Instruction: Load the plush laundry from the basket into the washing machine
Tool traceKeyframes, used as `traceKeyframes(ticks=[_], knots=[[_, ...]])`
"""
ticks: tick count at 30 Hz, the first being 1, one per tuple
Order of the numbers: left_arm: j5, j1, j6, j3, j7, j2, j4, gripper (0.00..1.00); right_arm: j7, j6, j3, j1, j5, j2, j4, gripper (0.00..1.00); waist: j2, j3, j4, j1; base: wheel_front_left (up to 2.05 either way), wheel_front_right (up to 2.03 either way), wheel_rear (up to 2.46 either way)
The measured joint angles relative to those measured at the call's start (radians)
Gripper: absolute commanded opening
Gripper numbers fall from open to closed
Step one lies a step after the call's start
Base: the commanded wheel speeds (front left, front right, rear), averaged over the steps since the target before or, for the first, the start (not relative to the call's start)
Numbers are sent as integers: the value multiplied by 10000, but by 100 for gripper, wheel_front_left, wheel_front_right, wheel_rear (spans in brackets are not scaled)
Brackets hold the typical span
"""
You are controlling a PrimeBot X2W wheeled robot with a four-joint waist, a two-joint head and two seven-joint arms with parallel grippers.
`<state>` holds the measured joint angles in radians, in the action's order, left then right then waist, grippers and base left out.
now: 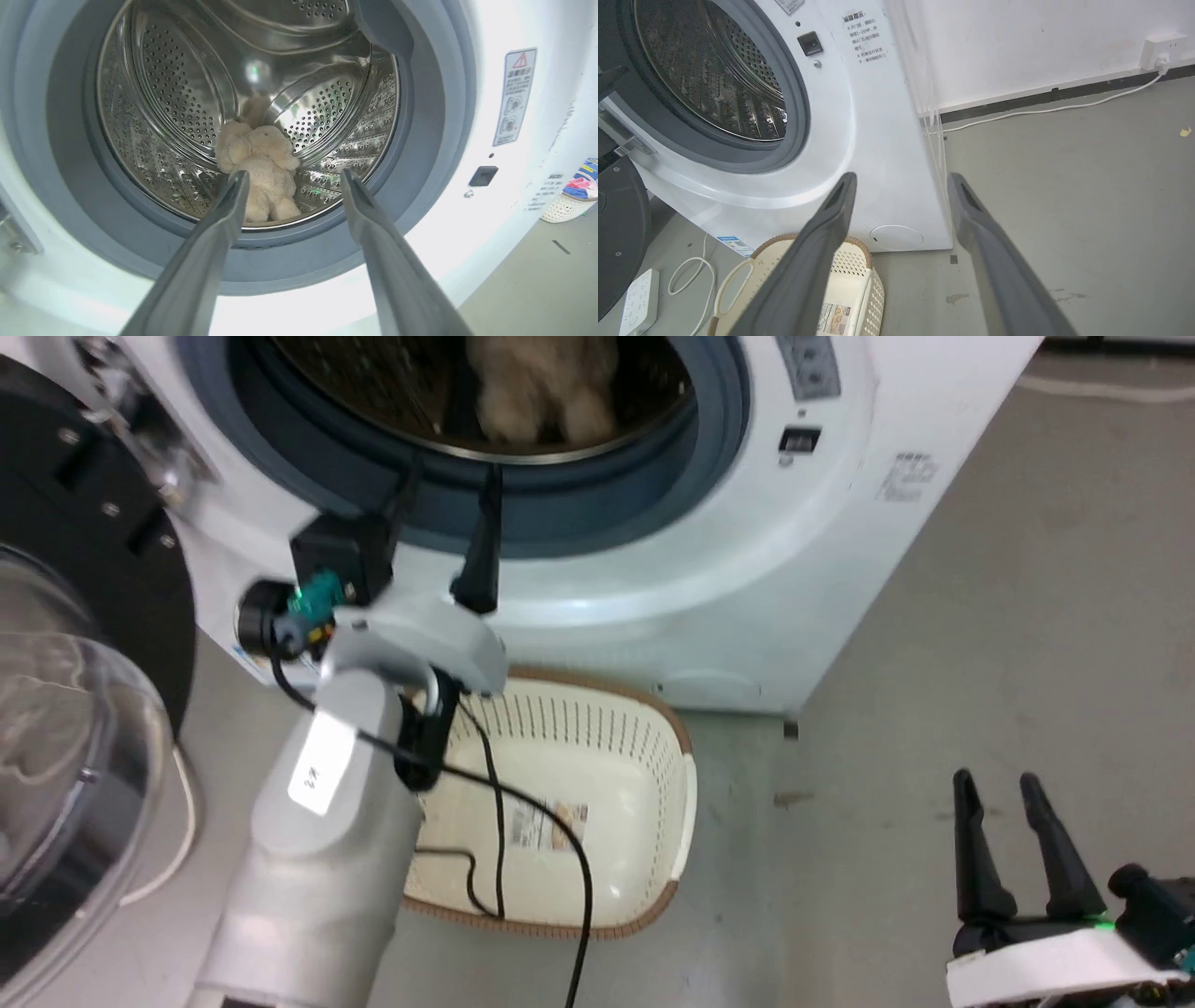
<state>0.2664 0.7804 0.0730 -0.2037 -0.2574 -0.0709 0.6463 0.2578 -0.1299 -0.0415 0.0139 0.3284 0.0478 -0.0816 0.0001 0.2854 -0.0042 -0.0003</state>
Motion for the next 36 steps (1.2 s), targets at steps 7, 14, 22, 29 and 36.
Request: traceKeyframes(ticks=[7, 14, 22, 29, 36], knots=[[127, -1352, -134, 109, 0, 4, -357, 100, 0, 0, 67, -409, -232, 2, -197, 100, 0, -1057, 142, 0, 0, 0, 0], [357, -2885, -297, 268, 19, -153, -905, 100, 0, 0, 148, -794, -715, 0, -378, 100, 0, -2007, 266, 1, 0, 0, 0], [537, -4840, -732, 343, 420, -408, -2232, 100, -8, 0, 155, -1150, -1108, 2, -554, 100, 0, -2935, 360, 2, 0, 0, 0], [525, -5945, -1093, 376, 694, -658, -3212, 100, -92, 0, 205, -1219, -1175, 2, -539, 100, 0, -3200, 392, 2, 0, 0, 0], [598, -6962, -1321, 462, 982, -809, -4105, 100, -94, 0, 357, -1295, -1166, 2, -589, 100, 0, -3342, 366, 3, 0, 0, 0]])
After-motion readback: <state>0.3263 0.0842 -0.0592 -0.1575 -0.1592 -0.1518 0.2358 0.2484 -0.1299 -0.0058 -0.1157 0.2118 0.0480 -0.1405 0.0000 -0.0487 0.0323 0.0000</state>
